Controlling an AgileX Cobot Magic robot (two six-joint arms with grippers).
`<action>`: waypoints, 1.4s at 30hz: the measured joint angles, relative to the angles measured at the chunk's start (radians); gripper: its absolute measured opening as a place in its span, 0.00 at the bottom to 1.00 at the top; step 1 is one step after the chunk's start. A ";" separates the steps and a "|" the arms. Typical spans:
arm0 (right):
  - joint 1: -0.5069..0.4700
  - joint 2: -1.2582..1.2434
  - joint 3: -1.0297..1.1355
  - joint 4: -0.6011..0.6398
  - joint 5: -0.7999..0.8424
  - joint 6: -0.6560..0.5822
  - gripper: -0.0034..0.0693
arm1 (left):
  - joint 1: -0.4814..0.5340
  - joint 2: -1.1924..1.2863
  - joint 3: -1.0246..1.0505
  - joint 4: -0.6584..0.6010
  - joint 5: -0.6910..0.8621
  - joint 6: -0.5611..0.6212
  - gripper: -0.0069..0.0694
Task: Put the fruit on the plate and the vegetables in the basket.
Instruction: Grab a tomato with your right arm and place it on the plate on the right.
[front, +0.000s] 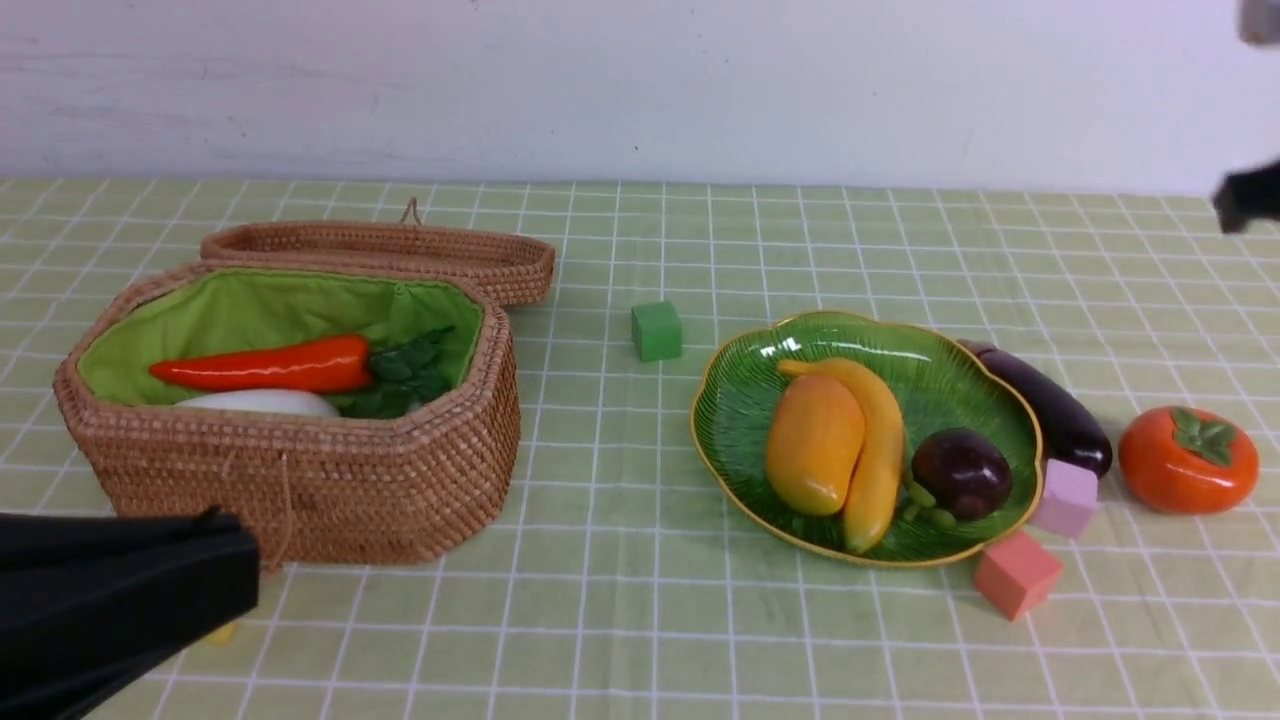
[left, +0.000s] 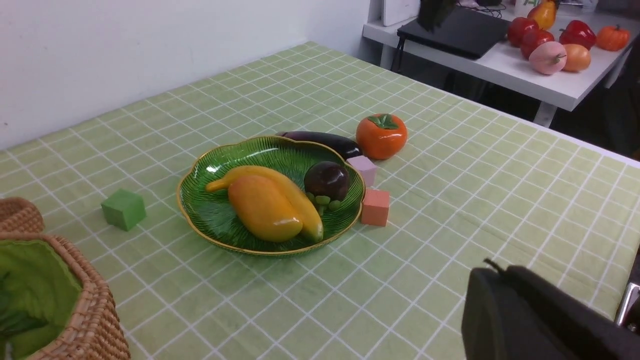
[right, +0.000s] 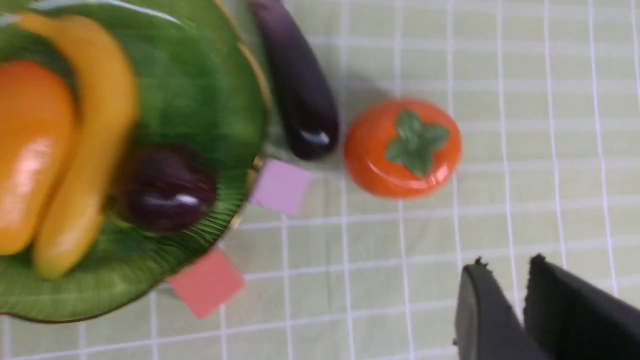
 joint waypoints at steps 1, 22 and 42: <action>-0.052 0.013 0.023 0.027 -0.009 0.008 0.39 | 0.000 0.000 0.000 0.000 0.000 0.000 0.07; -0.309 0.418 0.065 0.339 -0.385 -0.093 0.87 | 0.000 0.000 0.000 0.000 0.001 0.001 0.07; -0.309 0.490 0.048 0.641 -0.443 -0.286 0.80 | 0.000 0.000 0.000 0.000 -0.012 -0.001 0.07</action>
